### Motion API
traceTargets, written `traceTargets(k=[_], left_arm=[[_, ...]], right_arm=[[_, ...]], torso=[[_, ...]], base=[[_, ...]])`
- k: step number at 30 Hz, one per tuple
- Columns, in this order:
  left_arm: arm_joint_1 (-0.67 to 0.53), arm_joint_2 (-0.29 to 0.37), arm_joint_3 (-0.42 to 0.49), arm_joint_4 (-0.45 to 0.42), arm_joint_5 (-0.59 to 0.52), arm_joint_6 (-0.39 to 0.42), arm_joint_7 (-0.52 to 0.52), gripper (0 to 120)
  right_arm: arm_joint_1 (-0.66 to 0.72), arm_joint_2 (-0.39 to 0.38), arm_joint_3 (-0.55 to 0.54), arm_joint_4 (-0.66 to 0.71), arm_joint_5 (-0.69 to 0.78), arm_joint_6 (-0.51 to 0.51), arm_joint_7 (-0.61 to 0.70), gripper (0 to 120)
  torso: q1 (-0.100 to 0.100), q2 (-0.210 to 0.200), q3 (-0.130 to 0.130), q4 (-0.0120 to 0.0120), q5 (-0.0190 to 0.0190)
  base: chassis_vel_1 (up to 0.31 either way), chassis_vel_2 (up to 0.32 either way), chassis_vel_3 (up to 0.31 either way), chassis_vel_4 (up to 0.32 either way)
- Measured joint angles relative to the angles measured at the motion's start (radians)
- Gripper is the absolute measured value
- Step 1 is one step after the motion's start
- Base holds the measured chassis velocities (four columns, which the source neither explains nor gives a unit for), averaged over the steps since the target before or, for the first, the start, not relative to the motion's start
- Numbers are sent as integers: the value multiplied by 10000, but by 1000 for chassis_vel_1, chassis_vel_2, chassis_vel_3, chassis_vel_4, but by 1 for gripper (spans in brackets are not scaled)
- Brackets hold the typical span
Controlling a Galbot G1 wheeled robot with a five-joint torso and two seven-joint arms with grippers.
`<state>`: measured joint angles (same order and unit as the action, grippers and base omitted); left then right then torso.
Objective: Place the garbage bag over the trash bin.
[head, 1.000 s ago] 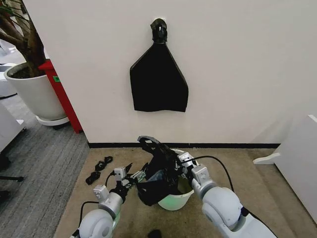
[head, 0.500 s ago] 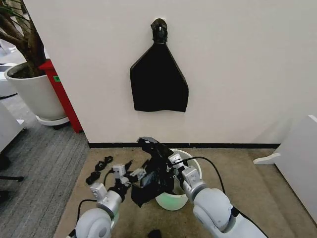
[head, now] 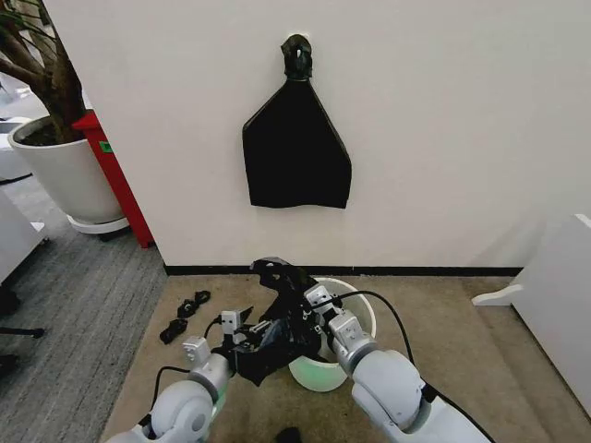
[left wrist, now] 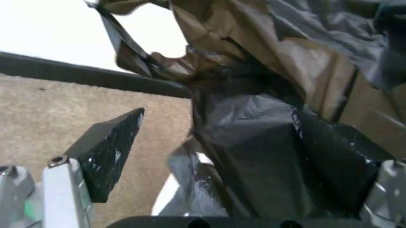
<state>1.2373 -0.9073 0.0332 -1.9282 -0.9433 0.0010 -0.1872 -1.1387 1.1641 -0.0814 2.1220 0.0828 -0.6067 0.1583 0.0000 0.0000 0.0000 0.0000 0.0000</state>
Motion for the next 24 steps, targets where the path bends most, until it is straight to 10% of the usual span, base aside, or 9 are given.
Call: traceTargets(k=[24], left_arm=[[148,460,-275,-70,170,-242,27,91]], right_arm=[[106,68,-67,-203,68,-3,-24,0]], torso=[[0,0,0,1,0]], base=[[0,0,0,0]])
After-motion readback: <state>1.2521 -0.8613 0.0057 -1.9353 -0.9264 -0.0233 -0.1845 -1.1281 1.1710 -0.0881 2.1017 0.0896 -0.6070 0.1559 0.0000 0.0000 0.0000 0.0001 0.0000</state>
